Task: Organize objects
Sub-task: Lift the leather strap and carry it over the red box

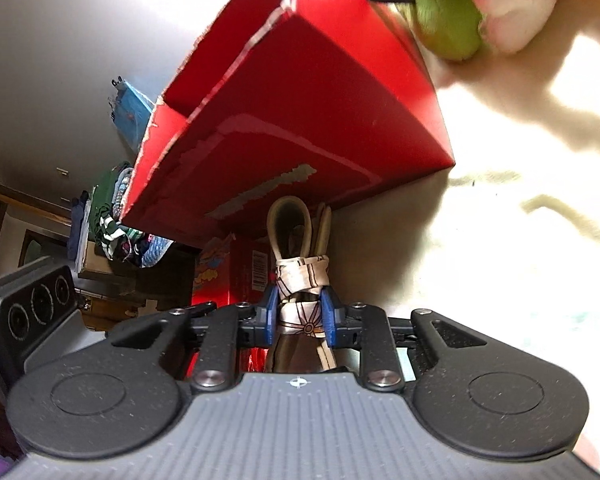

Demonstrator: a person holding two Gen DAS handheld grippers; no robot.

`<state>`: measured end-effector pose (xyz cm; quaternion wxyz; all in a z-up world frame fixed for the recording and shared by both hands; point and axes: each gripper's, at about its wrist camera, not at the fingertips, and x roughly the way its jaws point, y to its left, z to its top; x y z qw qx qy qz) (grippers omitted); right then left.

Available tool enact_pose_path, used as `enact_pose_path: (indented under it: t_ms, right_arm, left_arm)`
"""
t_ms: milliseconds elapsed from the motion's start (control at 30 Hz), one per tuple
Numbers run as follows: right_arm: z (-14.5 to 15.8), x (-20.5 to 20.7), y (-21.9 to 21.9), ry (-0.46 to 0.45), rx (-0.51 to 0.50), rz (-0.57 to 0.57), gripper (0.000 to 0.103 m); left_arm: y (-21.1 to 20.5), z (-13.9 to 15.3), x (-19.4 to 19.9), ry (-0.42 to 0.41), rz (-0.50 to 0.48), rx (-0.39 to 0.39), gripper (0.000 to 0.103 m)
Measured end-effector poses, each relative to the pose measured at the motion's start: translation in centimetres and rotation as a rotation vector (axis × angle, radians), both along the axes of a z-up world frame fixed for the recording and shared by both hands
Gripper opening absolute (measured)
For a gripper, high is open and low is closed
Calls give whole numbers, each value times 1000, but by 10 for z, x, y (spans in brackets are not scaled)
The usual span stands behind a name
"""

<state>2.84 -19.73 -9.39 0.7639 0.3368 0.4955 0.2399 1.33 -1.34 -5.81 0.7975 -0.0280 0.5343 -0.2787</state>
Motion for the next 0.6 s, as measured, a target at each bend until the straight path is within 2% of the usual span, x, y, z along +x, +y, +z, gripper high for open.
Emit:
enact_pose_path:
  t_ms: [300,467,600]
  right_arm:
    - [38,-14,-21,-81,-26,-15,24]
    - [63,-19,-26,-145,-24,-33,25]
    - [88,-17,-8,-224,-36,-37,24]
  left_arm:
    - [-12,37,-10,-69,-84,-54,72]
    - [-9,64,-10,-114,-105,-120,72]
    - [-5,89,-8,-178,-112,-166,73]
